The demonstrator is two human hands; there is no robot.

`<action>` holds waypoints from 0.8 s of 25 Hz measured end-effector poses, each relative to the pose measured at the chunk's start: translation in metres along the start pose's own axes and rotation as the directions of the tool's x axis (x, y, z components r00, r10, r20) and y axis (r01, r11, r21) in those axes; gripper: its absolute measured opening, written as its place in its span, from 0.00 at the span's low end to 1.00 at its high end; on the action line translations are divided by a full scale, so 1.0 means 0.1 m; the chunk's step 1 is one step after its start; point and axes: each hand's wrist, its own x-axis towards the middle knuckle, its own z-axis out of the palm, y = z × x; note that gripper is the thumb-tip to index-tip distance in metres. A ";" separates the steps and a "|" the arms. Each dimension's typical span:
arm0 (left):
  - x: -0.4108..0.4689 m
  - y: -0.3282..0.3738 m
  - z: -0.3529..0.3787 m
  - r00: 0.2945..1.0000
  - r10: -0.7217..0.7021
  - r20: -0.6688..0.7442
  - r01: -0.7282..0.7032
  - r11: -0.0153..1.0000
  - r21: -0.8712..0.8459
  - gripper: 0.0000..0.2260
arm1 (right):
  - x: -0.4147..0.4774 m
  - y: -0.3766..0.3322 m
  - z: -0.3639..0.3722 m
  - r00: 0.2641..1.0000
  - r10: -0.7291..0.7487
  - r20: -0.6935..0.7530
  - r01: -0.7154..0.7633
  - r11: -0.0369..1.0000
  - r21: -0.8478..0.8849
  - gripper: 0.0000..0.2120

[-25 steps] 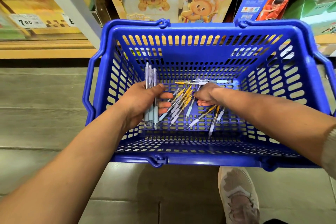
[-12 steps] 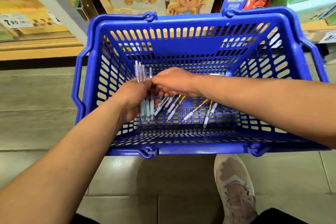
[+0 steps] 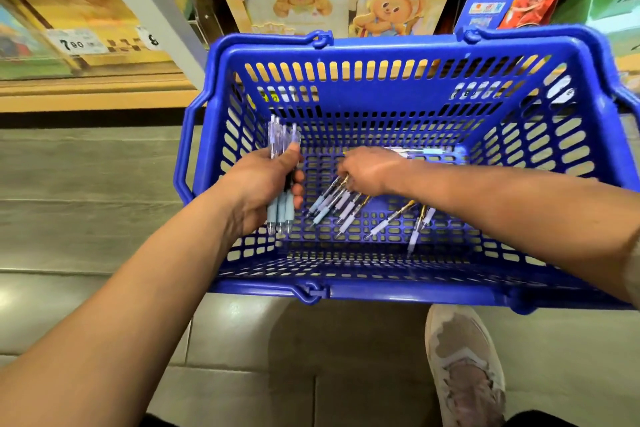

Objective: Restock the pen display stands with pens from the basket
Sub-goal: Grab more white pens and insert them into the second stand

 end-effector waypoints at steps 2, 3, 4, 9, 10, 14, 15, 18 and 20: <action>-0.01 -0.01 -0.01 1.000 -0.005 0.017 0.005 1.000 0.008 0.12 | 0.03 0.02 0.15 0.998 -0.066 -0.012 0.064 0.991 -0.120 0.09; -0.01 -0.02 -0.02 1.000 -0.007 0.015 0.007 1.000 0.006 0.11 | 0.05 0.04 0.19 0.995 -0.099 -0.024 0.094 0.983 -0.158 0.08; -0.01 -0.02 -0.04 1.000 -0.007 0.012 0.007 1.000 0.002 0.11 | 0.08 0.06 0.22 0.991 -0.129 -0.031 0.121 0.975 -0.185 0.08; 0.00 -0.01 -0.04 1.000 -0.011 0.013 0.011 0.999 0.032 0.08 | 0.14 0.24 0.25 0.984 -0.178 -0.011 0.168 0.946 -0.276 0.11; 0.00 -0.01 -0.04 1.000 -0.011 0.008 0.011 0.999 0.040 0.07 | 0.13 0.28 0.25 0.984 -0.180 -0.004 0.172 0.948 -0.268 0.10; 0.02 -0.03 0.00 0.999 -0.002 -0.034 0.004 0.998 0.061 0.07 | 0.02 0.39 0.00 0.989 -0.145 0.020 0.141 0.980 0.137 0.04; 0.04 -0.04 0.01 0.999 0.002 -0.053 0.002 0.997 0.071 0.07 | -0.04 0.40 -0.10 0.990 -0.140 0.011 0.133 0.956 0.260 0.04; 0.08 -0.06 0.04 0.991 0.030 -0.129 -0.010 0.988 0.154 0.09 | -0.24 0.29 -0.39 0.989 -0.147 -0.023 0.132 0.799 0.587 0.08; 0.10 -0.07 0.04 0.989 0.031 -0.142 -0.007 0.986 0.168 0.11 | -0.32 0.18 -0.49 0.985 -0.161 -0.064 0.158 0.684 0.712 0.11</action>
